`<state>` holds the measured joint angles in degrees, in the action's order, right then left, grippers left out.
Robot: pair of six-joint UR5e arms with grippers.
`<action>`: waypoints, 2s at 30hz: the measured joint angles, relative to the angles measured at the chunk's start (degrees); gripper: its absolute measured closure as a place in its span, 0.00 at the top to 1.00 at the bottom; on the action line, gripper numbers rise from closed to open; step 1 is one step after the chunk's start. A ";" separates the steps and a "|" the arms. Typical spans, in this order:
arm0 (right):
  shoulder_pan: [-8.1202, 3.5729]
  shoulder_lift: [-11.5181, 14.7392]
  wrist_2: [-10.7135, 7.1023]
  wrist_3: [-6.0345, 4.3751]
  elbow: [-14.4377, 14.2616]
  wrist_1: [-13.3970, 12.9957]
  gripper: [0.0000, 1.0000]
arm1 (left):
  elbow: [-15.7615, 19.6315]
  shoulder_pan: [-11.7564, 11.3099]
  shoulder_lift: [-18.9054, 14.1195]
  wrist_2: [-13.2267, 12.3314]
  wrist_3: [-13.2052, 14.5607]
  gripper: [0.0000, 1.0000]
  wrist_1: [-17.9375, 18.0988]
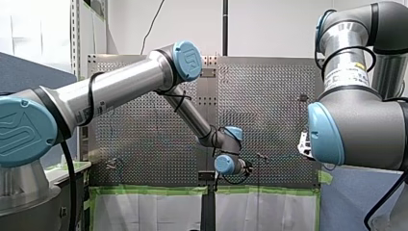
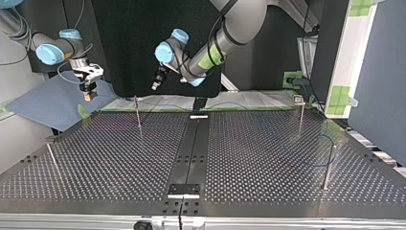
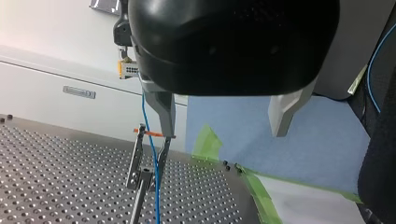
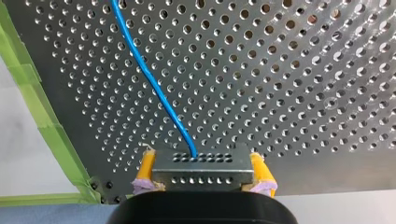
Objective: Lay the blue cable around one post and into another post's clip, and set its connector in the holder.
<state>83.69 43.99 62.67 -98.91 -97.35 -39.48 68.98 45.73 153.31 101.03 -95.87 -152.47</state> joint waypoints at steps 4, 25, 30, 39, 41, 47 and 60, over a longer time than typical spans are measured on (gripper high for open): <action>0.05 0.01 0.00 0.05 -0.01 0.01 0.00 | 0.00 -0.13 0.00 0.01 -0.04 1.00 -0.05; 0.08 0.00 0.00 -0.14 0.01 -0.13 0.00 | 7.42 1.14 -7.08 6.91 3.20 1.00 6.07; 0.08 0.00 -0.01 -0.17 0.00 0.05 0.00 | 9.87 1.76 -9.55 9.38 1.57 1.00 8.55; 0.10 0.00 -0.10 -0.29 0.01 0.14 0.00 | 14.34 1.82 -14.00 12.19 -1.36 1.00 12.12; 0.09 0.00 -0.14 -0.30 0.00 0.21 0.00 | 15.43 1.87 -15.10 12.41 -1.46 1.00 11.78; 0.10 0.00 -0.23 -0.33 0.00 0.32 0.00 | 18.59 2.12 -18.26 12.43 -1.97 1.00 12.09; 0.36 0.01 -0.35 -0.28 0.00 0.30 0.00 | 25.43 2.44 -25.08 9.66 -4.13 1.00 15.67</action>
<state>84.05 44.00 62.32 -99.19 -97.35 -39.18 94.41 48.17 128.23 110.69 -100.00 -136.81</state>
